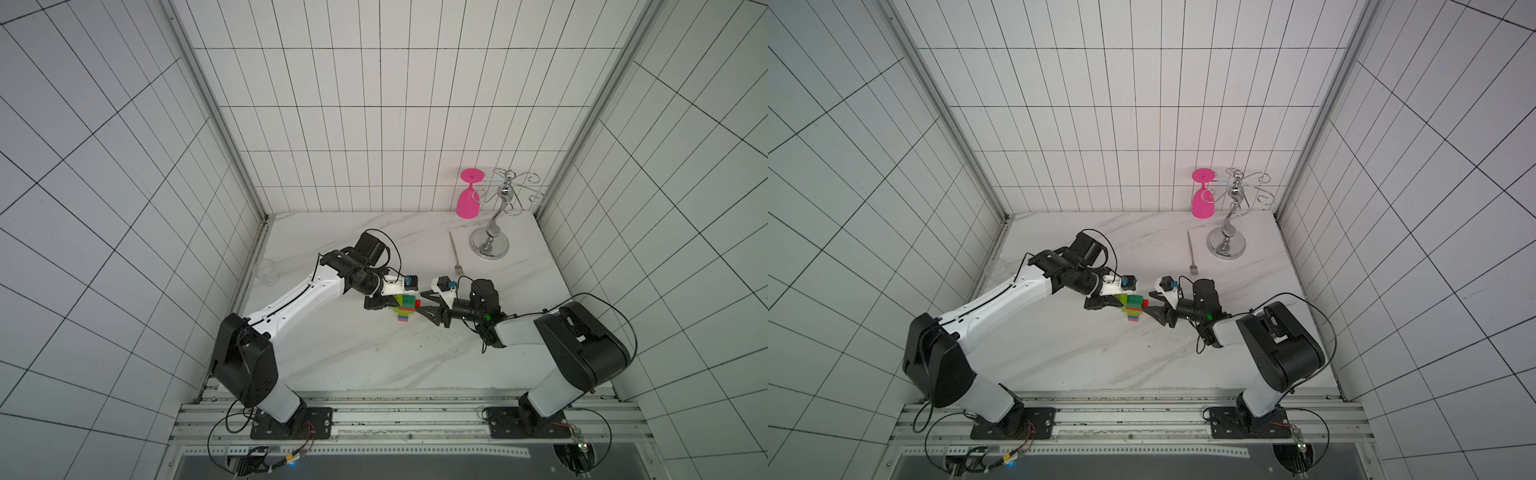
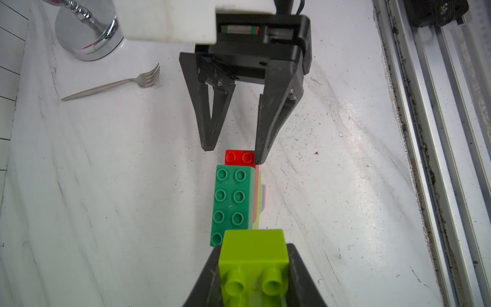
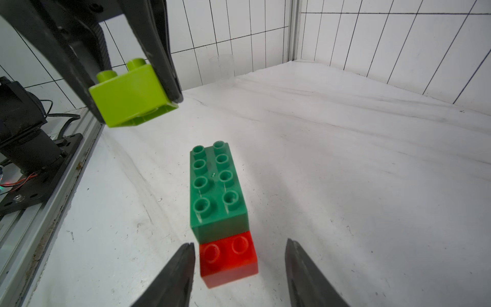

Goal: Assemble a spoon with lego
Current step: Assemble the lego brick with the lego brick.

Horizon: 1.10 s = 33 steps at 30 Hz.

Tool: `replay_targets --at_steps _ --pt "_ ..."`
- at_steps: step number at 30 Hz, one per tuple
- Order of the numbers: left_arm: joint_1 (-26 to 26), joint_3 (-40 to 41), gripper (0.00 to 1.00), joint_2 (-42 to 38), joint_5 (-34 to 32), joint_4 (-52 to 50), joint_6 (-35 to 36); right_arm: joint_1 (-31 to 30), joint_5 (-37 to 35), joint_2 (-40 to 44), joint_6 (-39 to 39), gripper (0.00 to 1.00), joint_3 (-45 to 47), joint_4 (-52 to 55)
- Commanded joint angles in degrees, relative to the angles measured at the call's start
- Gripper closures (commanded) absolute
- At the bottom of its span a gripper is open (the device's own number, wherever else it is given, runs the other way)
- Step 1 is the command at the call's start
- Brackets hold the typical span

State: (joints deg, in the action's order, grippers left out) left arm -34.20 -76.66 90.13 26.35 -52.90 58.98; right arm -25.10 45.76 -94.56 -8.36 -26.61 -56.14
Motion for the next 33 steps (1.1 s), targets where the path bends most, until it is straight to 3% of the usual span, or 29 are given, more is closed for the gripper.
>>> replay_targets --at_steps 1,11,16,23,33 --pt "-0.71 -1.56 0.87 1.65 -1.51 -0.51 0.88 -0.03 2.06 -2.81 -2.11 0.43 -1.15 -3.76" --pt "-2.54 -4.52 0.88 6.08 -4.59 -2.48 1.40 -0.46 6.72 -7.41 -5.61 0.48 -2.89 -4.60" --pt "-2.78 -5.49 0.88 6.98 -6.03 -2.79 1.83 -0.47 8.41 -9.68 -3.45 0.51 -5.30 -5.64" --pt "-3.49 -7.84 0.88 9.23 -8.06 -3.91 1.88 -0.47 10.97 -12.13 -2.87 0.67 -6.52 -7.15" --pt "-4.18 -14.59 0.88 15.34 -9.73 -8.69 2.45 -0.21 12.97 -12.15 -4.83 0.69 -6.83 -5.10"
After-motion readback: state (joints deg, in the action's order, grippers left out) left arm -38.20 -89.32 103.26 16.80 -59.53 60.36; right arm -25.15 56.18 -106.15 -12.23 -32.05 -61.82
